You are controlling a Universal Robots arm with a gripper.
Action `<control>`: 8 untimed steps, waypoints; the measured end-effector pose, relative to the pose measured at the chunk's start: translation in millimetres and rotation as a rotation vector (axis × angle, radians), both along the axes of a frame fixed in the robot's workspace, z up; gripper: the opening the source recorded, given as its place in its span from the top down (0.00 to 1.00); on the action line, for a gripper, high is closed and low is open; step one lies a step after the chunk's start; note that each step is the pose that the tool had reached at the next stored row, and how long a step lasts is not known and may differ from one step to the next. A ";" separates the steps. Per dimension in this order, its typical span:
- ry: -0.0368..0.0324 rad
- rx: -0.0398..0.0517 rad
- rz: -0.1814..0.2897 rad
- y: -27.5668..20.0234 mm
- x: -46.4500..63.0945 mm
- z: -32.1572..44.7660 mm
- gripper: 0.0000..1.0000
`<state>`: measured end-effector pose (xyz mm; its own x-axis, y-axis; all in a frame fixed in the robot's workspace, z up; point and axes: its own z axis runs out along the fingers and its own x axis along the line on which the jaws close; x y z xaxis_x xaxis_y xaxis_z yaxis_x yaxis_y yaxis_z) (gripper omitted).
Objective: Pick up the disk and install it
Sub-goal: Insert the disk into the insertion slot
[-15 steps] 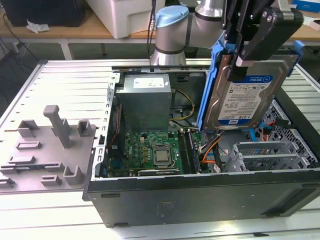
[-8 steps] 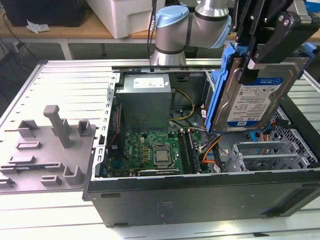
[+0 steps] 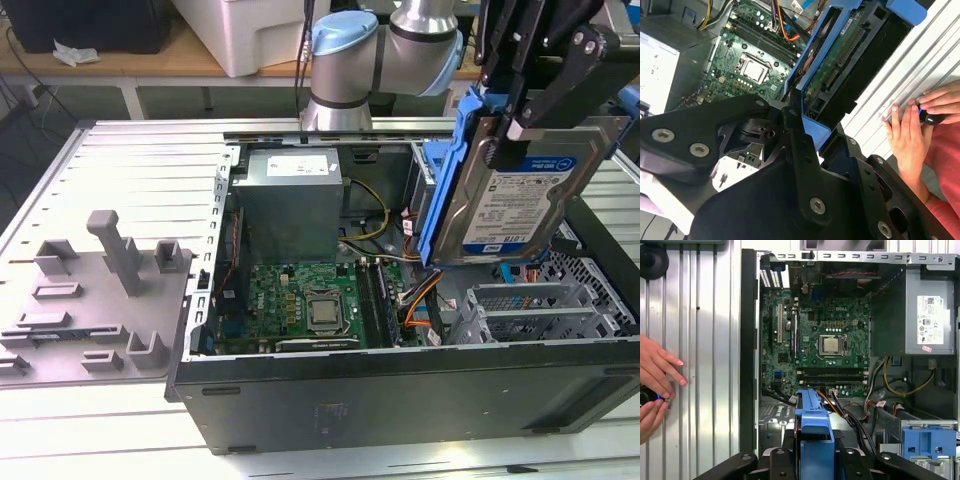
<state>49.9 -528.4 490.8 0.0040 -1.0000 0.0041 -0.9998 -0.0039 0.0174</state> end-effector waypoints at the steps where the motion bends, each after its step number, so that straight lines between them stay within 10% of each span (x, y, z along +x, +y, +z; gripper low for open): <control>1: -0.0001 0.0007 0.000 -1.2 2.7 -0.3 0.64; 8: -0.0001 0.0015 0.000 -15.4 7.2 -2.9 0.64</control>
